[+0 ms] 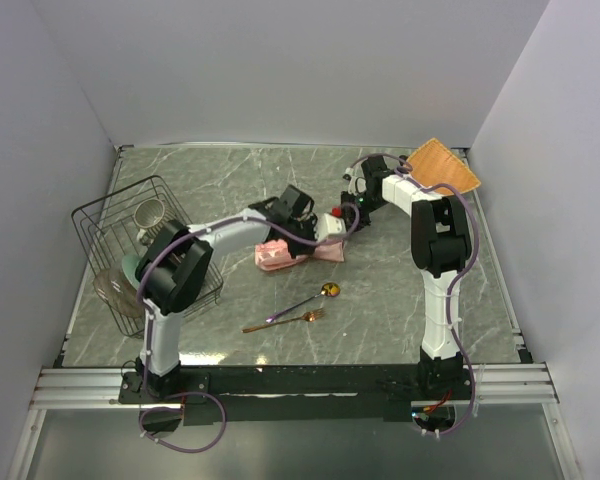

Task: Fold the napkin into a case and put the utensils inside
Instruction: Fold the 2/3-rectangle-folded napkin at the center of the board.

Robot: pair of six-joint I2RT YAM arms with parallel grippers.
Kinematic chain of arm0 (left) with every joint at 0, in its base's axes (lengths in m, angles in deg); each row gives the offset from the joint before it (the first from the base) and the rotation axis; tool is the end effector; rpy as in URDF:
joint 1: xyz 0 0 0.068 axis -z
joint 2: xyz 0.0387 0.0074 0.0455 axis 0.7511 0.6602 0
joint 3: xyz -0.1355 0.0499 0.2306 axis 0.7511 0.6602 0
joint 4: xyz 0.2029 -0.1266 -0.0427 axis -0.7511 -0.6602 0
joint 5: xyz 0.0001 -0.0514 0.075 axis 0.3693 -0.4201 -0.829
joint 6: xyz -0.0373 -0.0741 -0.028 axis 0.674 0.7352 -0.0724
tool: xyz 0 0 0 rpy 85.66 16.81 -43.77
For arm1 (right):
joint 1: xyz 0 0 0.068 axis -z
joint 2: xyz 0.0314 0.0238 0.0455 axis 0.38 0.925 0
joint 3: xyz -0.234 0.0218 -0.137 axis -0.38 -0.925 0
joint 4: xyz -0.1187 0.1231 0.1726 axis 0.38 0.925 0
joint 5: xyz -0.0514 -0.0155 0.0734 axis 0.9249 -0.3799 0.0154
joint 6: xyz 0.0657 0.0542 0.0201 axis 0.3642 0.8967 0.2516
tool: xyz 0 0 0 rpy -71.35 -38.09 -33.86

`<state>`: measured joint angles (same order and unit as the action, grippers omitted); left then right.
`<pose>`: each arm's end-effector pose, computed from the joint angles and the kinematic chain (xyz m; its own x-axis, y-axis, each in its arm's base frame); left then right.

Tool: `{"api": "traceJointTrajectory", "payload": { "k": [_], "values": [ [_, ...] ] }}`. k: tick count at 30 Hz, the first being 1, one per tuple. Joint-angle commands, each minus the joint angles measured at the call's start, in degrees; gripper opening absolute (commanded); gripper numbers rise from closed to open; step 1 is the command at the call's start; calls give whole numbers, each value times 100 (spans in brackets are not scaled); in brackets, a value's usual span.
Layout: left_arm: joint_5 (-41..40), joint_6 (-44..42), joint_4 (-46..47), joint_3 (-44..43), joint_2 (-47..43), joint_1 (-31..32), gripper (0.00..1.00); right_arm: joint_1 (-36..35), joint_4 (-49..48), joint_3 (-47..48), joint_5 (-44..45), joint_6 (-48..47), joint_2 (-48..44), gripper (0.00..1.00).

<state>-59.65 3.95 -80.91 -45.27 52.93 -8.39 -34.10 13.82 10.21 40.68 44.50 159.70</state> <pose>0.3109 -0.3031 0.1624 -0.0615 0.7519 -0.6564 0.9859 0.1483 0.0775 0.4289 0.1346 0.1194 -0.9625 -0.1155 -0.2453 -0.2397 0.7852 0.5710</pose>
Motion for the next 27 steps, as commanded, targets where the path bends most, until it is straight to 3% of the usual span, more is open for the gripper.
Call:
{"api": "traceJointTrajectory", "payload": {
  "k": [1,11,27],
  "values": [
    [933,333,-829,-965,366,-346,1,-45,20,107,424,-229,262,15],
    [1558,615,-1516,-2477,1430,-1041,1,-45,73,247,415,-229,333,14],
    [1655,1037,-1462,-3085,2212,-1305,1,-115,275,572,415,-334,473,15]
  ]
}}
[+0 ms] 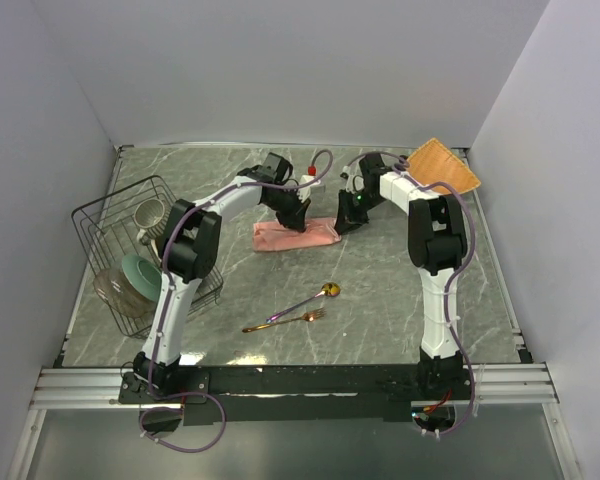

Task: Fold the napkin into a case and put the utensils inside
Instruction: Fold the 2/3-rectangle-folded napkin at the center of the board.

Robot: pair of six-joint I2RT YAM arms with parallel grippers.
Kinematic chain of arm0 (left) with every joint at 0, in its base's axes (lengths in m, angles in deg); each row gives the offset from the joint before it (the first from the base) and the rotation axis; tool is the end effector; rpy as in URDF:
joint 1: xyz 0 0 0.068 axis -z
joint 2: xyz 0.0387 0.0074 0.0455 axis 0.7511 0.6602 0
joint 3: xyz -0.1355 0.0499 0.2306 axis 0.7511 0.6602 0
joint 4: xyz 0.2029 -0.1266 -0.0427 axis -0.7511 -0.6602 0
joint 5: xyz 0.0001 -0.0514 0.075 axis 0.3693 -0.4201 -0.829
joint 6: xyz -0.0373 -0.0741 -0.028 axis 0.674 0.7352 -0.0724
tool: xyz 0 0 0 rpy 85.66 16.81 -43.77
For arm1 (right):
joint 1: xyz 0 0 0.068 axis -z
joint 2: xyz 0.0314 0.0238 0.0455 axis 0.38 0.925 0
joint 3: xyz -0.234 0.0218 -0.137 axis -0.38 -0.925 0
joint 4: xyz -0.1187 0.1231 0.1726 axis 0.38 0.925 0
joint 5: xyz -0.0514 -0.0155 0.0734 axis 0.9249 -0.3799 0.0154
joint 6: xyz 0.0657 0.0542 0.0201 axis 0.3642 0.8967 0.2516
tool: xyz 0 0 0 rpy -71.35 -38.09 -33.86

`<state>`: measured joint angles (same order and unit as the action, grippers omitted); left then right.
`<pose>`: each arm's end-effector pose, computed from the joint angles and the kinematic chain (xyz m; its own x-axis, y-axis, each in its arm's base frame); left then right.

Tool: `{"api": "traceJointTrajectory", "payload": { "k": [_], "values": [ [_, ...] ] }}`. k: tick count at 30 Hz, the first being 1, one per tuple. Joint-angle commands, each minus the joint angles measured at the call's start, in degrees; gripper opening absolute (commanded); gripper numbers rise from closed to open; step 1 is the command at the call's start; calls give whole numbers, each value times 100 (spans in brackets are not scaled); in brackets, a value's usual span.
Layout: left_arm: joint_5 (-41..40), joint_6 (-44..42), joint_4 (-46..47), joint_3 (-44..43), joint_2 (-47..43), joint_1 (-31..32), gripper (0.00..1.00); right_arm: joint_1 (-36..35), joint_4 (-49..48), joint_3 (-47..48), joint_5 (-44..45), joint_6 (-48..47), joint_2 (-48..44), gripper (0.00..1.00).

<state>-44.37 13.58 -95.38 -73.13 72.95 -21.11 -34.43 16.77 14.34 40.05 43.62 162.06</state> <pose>0.4188 -0.2727 0.1422 -0.4263 0.6082 -0.6696 0.9032 0.3267 -0.2783 0.4354 0.1394 0.1191 -0.9630 -0.1347 -0.2334 -0.2487 0.7776 0.5775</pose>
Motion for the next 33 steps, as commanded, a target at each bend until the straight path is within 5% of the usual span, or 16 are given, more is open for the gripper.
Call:
{"api": "traceJointTrajectory", "payload": {
  "k": [1,11,23,33],
  "values": [
    [109,64,-50,-333,271,-41,1,-74,6,177,479,-255,246,16],
    [144,170,-473,-606,764,-112,1,14,375,554,66,-686,-43,34],
    [197,179,-771,-957,993,-120,1,358,-63,371,-1226,-827,-773,82],
    [188,231,-736,-940,1010,-129,1,23,-459,-34,-1332,-1828,-984,90]
  ]
}}
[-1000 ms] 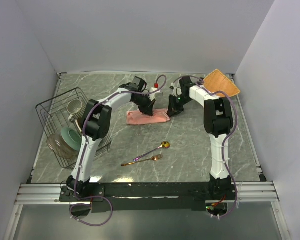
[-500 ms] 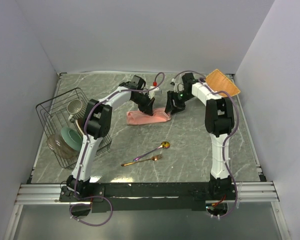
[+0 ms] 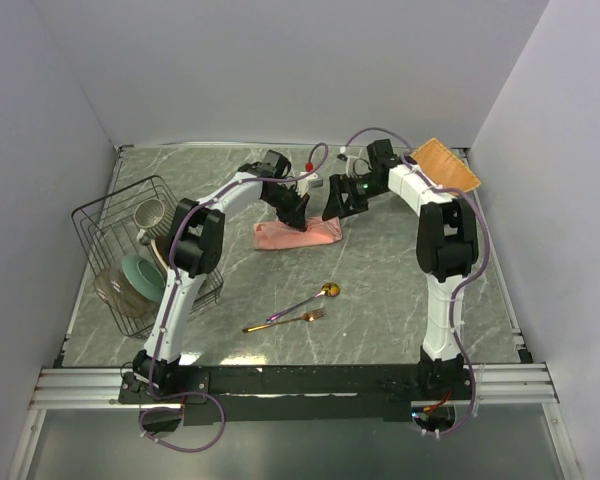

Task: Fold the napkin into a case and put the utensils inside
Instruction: Fold the 2/3-rectangle-folded napkin at the center of the board.

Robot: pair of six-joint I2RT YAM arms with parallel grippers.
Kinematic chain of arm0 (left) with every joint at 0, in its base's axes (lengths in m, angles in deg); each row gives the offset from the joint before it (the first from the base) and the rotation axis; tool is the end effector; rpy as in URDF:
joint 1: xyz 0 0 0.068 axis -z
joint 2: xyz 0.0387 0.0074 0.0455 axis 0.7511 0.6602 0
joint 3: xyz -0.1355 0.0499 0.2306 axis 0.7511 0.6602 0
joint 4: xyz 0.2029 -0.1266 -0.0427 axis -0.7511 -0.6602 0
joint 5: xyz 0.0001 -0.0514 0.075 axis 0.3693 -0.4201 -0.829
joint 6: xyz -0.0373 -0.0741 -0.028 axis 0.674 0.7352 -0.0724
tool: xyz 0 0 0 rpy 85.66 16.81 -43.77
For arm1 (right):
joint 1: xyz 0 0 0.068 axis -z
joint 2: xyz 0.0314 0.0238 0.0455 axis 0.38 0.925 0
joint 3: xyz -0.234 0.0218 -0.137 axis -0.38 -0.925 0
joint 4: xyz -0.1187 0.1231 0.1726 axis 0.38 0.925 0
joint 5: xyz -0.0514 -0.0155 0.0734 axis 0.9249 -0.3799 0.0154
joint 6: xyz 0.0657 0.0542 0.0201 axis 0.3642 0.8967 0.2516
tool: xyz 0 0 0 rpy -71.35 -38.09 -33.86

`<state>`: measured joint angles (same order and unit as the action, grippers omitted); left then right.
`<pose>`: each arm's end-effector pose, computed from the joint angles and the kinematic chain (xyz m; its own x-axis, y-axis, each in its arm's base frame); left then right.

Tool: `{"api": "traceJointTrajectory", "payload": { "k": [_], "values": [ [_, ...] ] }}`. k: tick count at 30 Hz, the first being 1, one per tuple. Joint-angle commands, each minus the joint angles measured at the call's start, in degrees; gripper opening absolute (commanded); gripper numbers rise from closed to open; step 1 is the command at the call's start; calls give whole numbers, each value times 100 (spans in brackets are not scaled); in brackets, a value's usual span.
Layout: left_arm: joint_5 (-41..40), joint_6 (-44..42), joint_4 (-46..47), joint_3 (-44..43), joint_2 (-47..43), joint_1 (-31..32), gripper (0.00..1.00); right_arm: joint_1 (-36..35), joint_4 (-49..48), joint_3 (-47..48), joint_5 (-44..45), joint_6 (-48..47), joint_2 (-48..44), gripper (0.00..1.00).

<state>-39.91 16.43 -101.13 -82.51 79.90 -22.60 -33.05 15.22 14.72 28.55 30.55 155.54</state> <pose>0.4367 -0.2722 0.1283 -0.5186 0.5729 -0.6347 0.8549 0.3356 -0.3956 0.4332 0.1397 0.1811 -0.8220 -0.2540 -0.5096 -0.5502 0.5847 0.5961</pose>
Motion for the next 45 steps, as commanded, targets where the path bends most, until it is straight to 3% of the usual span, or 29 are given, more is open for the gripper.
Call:
{"api": "traceJointTrajectory", "payload": {
  "k": [1,13,18,25,31,34,35,37,38,42,44,45],
  "values": [
    [-258,-53,-162,-2,315,28,1,-141,-313,-71,-156,-557,-316,90],
    [-258,53,-100,-2,324,-16,1,-343,-436,-413,-296,-1005,-236,86],
    [-231,61,-91,24,307,-25,1,-360,-639,-529,-120,-724,-210,77],
    [-205,88,40,173,184,-42,1,-334,-919,-423,292,145,106,37],
    [-30,254,172,297,69,-174,8,-325,-946,-185,609,796,466,15],
    [137,421,304,323,-80,-262,19,-325,-893,-97,811,1033,615,6],
    [190,500,461,393,-150,-323,29,-317,-789,-62,942,1086,660,4],
    [331,754,664,481,-431,-385,41,-317,-753,-1,1048,1157,765,0],
    [375,817,804,560,-519,-437,49,-317,-718,8,1144,1209,792,0],
    [165,730,928,604,-914,-517,63,-299,-638,140,1216,1359,932,0],
    [-37,616,998,718,-985,-508,80,-299,-647,149,1172,1429,950,0],
    [-90,467,1033,753,-994,-499,82,-299,-647,149,1145,1421,950,0]
  ]
}}
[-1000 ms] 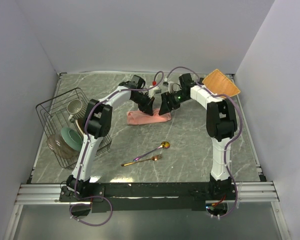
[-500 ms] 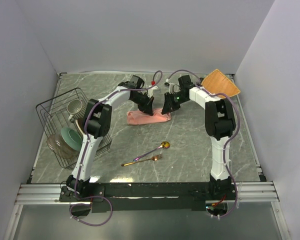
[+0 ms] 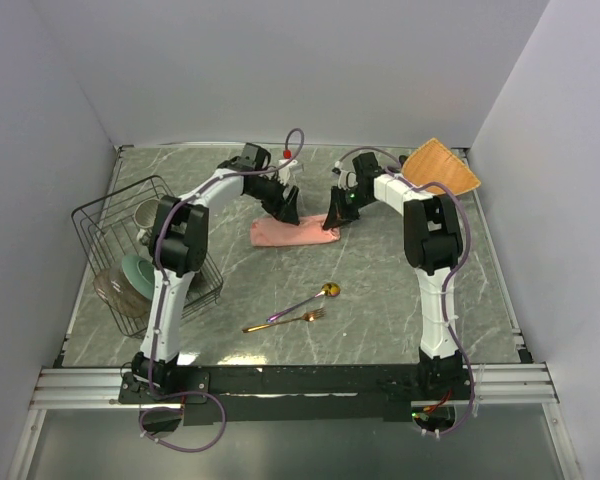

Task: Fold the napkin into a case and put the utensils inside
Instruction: Fold the 2/3-rectangle-folded napkin at the center of the board, then grasp the top corner of the smaller rectangle folded napkin from the folded napkin.

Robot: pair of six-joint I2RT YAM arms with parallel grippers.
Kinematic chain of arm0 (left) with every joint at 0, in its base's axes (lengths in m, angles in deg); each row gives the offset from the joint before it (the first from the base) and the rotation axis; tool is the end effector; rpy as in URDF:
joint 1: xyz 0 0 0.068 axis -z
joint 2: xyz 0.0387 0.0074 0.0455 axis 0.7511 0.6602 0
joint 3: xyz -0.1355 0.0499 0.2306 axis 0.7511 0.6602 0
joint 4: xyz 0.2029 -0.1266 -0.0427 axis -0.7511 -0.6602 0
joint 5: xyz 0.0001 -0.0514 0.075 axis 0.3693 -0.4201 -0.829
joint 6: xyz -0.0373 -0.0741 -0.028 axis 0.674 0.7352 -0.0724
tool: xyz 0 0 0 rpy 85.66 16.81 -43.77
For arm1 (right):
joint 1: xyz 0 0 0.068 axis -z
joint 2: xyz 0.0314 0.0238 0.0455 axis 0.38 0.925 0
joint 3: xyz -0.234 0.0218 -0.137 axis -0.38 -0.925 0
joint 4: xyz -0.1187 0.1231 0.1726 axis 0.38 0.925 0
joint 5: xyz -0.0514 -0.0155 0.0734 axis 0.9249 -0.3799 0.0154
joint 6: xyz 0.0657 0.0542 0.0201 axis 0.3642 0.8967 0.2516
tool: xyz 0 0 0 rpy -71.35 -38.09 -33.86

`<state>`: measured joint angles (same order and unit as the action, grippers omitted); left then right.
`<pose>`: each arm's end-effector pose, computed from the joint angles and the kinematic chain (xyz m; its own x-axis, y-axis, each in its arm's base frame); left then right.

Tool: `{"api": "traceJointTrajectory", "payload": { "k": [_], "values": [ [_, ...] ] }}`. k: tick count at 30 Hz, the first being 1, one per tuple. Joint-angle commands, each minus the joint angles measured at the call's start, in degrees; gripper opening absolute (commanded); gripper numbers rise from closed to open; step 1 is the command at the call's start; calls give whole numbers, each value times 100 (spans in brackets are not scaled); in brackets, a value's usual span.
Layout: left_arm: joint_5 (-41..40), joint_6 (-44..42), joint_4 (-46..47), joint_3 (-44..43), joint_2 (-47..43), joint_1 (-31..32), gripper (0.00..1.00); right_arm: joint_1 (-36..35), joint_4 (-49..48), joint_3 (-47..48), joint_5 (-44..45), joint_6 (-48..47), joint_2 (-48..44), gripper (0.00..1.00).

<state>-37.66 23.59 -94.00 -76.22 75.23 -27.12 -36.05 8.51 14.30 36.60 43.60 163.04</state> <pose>0.4512 -0.2371 0.1457 -0.6045 0.4459 -0.6601 0.7926 0.4197 -0.4423 0.4473 0.1594 0.1206 -0.9235 -0.1567 -0.3502 -0.3510 0.7134 0.6065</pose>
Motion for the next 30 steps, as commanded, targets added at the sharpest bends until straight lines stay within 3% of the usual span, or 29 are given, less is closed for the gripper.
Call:
{"api": "traceJointTrajectory", "payload": {
  "k": [1,5,10,13,14,19,30],
  "values": [
    [-385,-329,313,133,-492,-29,83,-17,7,199,332,133,200,0],
    [-720,-734,137,-60,-211,94,86,1,85,313,236,151,262,0],
    [-790,-928,-21,-349,159,260,82,9,164,349,157,107,271,0],
    [-651,-998,-171,-482,317,322,72,9,191,340,130,72,245,0],
    [-624,-1016,-284,-482,335,331,61,1,217,331,121,63,227,0],
    [-387,-1270,-505,-1,72,401,32,18,296,217,86,-33,51,0],
    [53,-1490,-697,1099,-869,691,13,-87,349,-925,-239,54,-810,0]
  ]
}}
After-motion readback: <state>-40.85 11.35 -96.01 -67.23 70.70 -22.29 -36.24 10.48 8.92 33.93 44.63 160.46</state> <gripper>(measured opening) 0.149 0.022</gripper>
